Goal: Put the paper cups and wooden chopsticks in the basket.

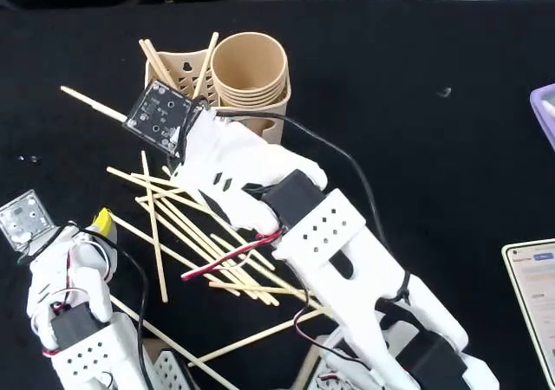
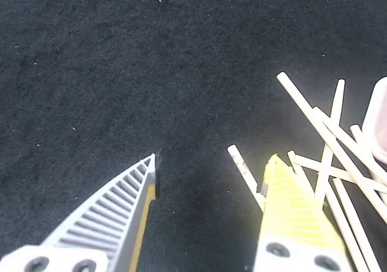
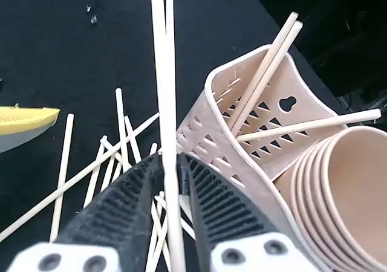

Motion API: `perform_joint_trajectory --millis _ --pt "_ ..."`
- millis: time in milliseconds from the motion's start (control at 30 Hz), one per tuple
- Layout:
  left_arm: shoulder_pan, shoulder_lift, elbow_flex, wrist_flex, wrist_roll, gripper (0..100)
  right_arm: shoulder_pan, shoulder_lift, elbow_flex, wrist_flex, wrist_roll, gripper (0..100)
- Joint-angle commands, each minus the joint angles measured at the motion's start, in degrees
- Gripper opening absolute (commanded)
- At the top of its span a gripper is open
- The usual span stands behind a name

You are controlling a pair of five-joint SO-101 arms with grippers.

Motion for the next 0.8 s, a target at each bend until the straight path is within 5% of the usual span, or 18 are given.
perform_joint_trajectory --millis 0,367,767 --pt "0.13 -0.35 -0.57 -1.32 -0.09 28 -0.62 -2.51 -1.10 1.32 -0.53 1.1" --pt "0.13 -0.35 -0.57 -1.32 -0.09 28 1.32 -10.77 13.85 21.45 1.85 1.1" --pt "0.22 -0.35 -0.57 -1.32 -0.09 28 32.53 -20.18 46.20 18.29 27.87 1.1"
